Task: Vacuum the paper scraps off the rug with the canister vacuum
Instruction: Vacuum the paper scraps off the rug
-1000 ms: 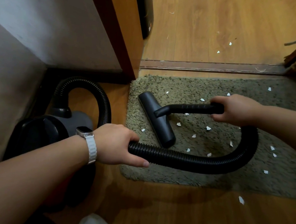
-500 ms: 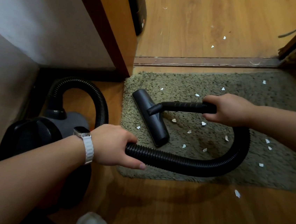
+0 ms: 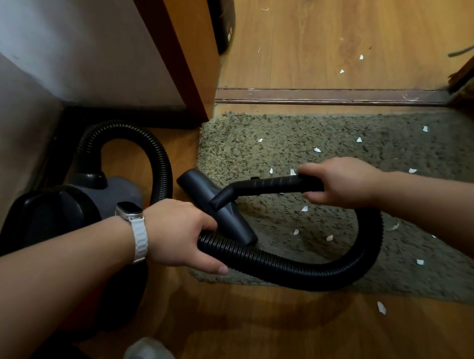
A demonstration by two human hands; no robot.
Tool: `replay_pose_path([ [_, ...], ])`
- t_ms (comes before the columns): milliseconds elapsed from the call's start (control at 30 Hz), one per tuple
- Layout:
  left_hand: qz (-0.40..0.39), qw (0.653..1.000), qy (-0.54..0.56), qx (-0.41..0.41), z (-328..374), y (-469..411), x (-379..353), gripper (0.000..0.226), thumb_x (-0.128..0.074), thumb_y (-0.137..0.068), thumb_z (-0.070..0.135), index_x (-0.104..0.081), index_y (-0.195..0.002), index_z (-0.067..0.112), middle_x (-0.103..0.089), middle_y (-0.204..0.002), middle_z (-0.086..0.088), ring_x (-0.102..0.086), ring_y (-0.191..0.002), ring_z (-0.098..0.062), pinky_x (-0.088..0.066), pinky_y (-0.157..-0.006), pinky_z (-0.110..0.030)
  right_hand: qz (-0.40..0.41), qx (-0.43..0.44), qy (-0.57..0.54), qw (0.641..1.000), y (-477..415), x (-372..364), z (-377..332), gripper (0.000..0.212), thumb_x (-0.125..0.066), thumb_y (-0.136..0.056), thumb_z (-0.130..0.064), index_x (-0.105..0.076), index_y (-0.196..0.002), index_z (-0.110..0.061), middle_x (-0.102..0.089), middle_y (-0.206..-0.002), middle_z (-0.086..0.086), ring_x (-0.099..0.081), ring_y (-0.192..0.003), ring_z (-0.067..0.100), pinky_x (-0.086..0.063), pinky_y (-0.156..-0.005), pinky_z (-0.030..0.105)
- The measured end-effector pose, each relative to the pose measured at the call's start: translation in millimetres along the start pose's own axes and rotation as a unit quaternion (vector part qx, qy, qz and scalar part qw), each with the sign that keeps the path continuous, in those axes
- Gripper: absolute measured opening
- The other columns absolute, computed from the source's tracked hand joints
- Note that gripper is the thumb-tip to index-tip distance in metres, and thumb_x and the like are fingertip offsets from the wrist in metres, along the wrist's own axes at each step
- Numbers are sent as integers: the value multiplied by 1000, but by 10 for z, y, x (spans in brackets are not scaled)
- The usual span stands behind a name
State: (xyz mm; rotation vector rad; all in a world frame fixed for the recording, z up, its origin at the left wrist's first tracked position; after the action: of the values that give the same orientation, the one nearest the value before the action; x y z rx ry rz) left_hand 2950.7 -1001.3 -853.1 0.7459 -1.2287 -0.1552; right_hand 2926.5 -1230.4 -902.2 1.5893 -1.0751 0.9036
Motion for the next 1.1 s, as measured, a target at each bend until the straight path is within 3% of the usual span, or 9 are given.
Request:
replay_pose_path([
  [233, 5, 1000, 5, -2, 4, 9, 0, 59, -47, -66, 89, -41, -65, 30, -53, -62, 10, -51, -58, -6, -44, -57, -28, -24, -25, -6, 999, 41, -7, 65, 36, -62, -88, -47, -55, -120, -32, -64, -76, -4, -60, -65, 17, -50, -60, 29],
  [333, 1, 1000, 3, -1, 6, 2, -41, 60, -46, -66, 89, -44, -67, 29, -55, -64, 8, -54, -60, -8, -49, -59, -31, -16, -42, -15, 999, 93, 19, 130, 40, -64, -88, -46, -54, -125, -33, -62, -75, -5, -59, -65, 17, -45, -58, 28],
  [533, -6, 1000, 10, 0, 9, -28, -72, 66, -42, -64, 92, -47, -69, 26, -57, -65, 6, -55, -60, -9, -52, -60, -34, -12, -92, -26, 995, 252, 81, 402, 30, -66, -87, -45, -58, -112, -31, -60, -68, -8, -58, -60, 11, -51, -59, 30],
  [833, -18, 1000, 10, -3, 124, -108, -52, 66, -44, -66, 90, -50, -71, 25, -58, -64, 6, -57, -60, -10, -52, -63, -34, 9, -153, -48, 987, 497, 153, 694, 31, -68, -85, -46, -60, -110, -32, -61, -70, -6, -58, -63, 11, -52, -62, 32],
  [1100, -54, 998, 26, -14, 251, -161, -39, 62, -49, -69, 86, -53, -71, 24, -55, -62, 6, -57, -60, -13, -51, -63, -36, 18, -142, -88, 986, 666, 185, 674, 35, -71, -85, -42, -64, -118, -31, -62, -67, -9, -58, -58, 6, -49, -61, 31],
])
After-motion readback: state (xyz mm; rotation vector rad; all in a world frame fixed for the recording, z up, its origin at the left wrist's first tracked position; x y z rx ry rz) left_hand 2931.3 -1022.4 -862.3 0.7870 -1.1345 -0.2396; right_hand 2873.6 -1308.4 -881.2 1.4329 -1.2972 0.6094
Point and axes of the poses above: each hand's wrist, its own y-axis away from the middle knuckle, its own x-axis out of the back of the hand, z = x × y, the point moved 9 cm from there along -y, towards the middle knuckle
